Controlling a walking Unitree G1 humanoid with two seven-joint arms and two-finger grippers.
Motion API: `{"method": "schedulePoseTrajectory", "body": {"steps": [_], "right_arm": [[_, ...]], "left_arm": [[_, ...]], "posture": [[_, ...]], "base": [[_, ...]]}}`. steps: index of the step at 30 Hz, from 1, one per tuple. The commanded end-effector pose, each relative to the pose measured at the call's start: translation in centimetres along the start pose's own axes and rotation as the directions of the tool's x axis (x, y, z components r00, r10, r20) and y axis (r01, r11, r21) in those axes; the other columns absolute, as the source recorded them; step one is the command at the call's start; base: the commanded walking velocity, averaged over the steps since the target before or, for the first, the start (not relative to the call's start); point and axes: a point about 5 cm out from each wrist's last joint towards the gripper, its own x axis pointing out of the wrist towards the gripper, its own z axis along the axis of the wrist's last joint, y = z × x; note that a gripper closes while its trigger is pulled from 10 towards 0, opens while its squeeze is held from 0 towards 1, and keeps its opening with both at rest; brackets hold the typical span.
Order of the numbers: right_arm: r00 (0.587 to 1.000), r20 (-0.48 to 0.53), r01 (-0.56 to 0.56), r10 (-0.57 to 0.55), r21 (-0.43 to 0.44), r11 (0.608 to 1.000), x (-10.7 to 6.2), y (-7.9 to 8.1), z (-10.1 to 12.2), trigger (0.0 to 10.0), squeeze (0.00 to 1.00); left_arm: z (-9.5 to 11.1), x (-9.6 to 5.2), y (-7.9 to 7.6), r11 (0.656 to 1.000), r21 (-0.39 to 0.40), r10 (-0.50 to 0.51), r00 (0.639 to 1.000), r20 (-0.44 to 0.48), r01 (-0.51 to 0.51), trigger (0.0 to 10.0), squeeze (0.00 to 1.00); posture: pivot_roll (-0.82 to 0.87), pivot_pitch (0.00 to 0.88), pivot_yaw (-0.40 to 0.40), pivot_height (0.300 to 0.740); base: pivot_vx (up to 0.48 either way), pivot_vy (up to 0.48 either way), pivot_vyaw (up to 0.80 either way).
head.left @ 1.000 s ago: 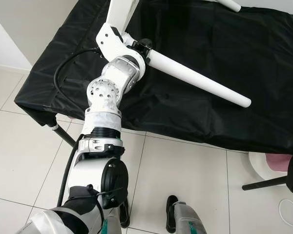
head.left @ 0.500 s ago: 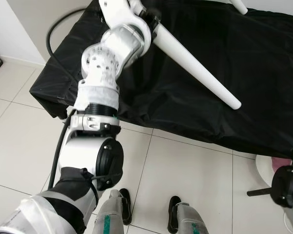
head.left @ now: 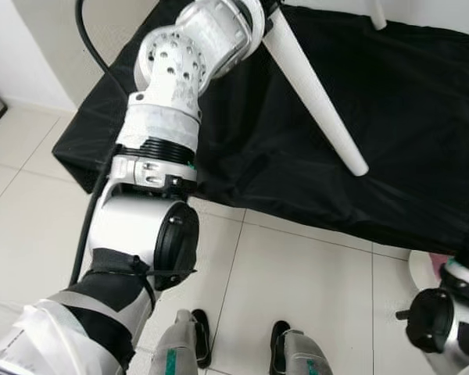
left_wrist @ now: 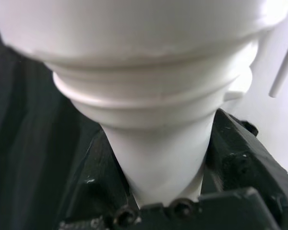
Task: Building children table
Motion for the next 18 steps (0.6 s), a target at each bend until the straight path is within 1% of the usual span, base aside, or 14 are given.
{"method": "schedulePoseTrajectory", "body": {"steps": [1, 2, 3, 5, 7, 8, 9, 10, 11, 12, 15, 16, 17, 18], "right_arm": [[0.857, -0.494, -0.143, 0.146, 0.044, 0.989, -6.3, 2.8, -9.4, 0.0, 0.0], [0.857, -0.494, -0.143, 0.146, 0.044, 0.989, -6.3, 2.8, -9.4, 0.0, 0.0], [0.825, -0.54, -0.152, 0.164, 0.067, 0.986, -7.2, 3.2, -10.2, 0.0, 0.0], [0.74, -0.629, -0.182, 0.238, 0.154, 0.971, -9.3, 4.8, -11.7, 0.0, 0.0], [0.614, -0.697, -0.226, 0.371, 0.295, 0.928, -11.6, 7.4, -12.5, 0.0, 0.0], [0.614, -0.697, -0.226, 0.371, 0.295, 0.928, -11.6, 7.4, -12.5, 0.0, 0.0], [0.561, -0.705, -0.227, 0.434, 0.373, 0.9, -12.5, 8.5, -12.5, 0.0, 0.0], [0.501, -0.692, -0.259, 0.519, 0.452, 0.853, -13.3, 9.9, -12.3, 0.0, 0.0], [0.501, -0.692, -0.259, 0.519, 0.452, 0.853, -13.3, 9.9, -12.3, 0.0, 0.0], [0.443, -0.677, -0.26, 0.588, 0.531, 0.806, -14.0, 11.0, -12.2, 0.0, 0.0], [0.321, -0.546, -0.366, 0.774, 0.682, 0.633, -15.2, 14.0, -10.6, 0.0, 0.0], [0.321, -0.546, -0.366, 0.774, 0.682, 0.633, -15.2, 14.0, -10.6, 0.0, 0.0], [0.296, -0.508, -0.391, 0.809, 0.708, 0.588, -15.4, 14.8, -10.1, 0.0, 0.0], [0.296, -0.508, -0.391, 0.809, 0.708, 0.588, -15.4, 14.8, -10.1, 0.0, 0.0]], "left_arm": [[5.3, -3.1, -6.6, 0.865, -0.016, -0.485, 0.842, 0.235, 0.502, 0.0, 0.0], [5.3, -3.1, -6.6, 0.865, -0.016, -0.485, 0.842, 0.235, 0.502, 0.0, 0.0], [5.3, -3.1, -6.7, 0.863, -0.005, -0.492, 0.841, 0.224, 0.506, 0.0, 0.0], [5.2, -3.0, -6.9, 0.859, 0.007, -0.503, 0.842, 0.193, 0.512, 0.0, 0.0], [4.8, -2.6, -6.8, 0.868, 0.037, -0.494, 0.856, 0.154, 0.495, 0.0, 0.0], [4.8, -2.6, -6.8, 0.868, 0.037, -0.494, 0.856, 0.154, 0.495, 0.0, 0.0], [4.7, -2.5, -6.7, 0.873, 0.046, -0.487, 0.862, 0.139, 0.486, 0.0, 0.0], [4.6, -2.4, -6.6, 0.876, 0.062, -0.482, 0.866, 0.133, 0.478, 0.0, 0.0], [4.6, -2.4, -6.6, 0.876, 0.062, -0.482, 0.866, 0.133, 0.478, 0.0, 0.0], [4.6, -2.4, -6.5, 0.879, 0.067, -0.476, 0.87, 0.13, 0.471, 0.0, 0.0], [4.5, -2.2, -5.9, 0.896, 0.085, -0.444, 0.888, 0.122, 0.436, 0.0, 0.0], [4.5, -2.2, -5.9, 0.896, 0.085, -0.444, 0.888, 0.122, 0.436, 0.0, 0.0], [4.4, -2.1, -5.7, 0.901, 0.085, -0.434, 0.893, 0.124, 0.426, 0.0, 0.0], [4.4, -2.1, -5.7, 0.901, 0.085, -0.434, 0.893, 0.124, 0.426, 0.0, 0.0]], "posture": [[-0.12, 0.129, 0.092, 0.74], [-0.12, 0.129, 0.092, 0.74], [-0.11, 0.136, 0.09, 0.74], [-0.1, 0.14, 0.091, 0.74], [-0.09, 0.15, 0.099, 0.74], [-0.09, 0.15, 0.099, 0.74], [-0.08, 0.151, 0.103, 0.74], [-0.07, 0.157, 0.104, 0.74], [-0.07, 0.157, 0.104, 0.74], [-0.07, 0.157, 0.104, 0.74], [-0.07, 0.166, 0.11, 0.74], [-0.07, 0.166, 0.11, 0.74], [-0.07, 0.17, 0.109, 0.74], [-0.07, 0.17, 0.109, 0.74]], "base": [[0.0, 0.0, 0.0], [0.0, 0.0, 0.0], [0.0, 0.0, 0.0], [0.0, 0.0, 0.0], [0.0, 0.0, 0.0], [0.0, 0.0, 0.0], [0.0, 0.0, 0.0], [0.0, 0.0, 0.0], [0.0, 0.0, 0.0], [0.0, 0.0, 0.0], [0.0, 0.0, 0.0], [0.0, 0.0, 0.0], [0.0, 0.0, 0.0], [0.0, 0.0, 0.0]]}}
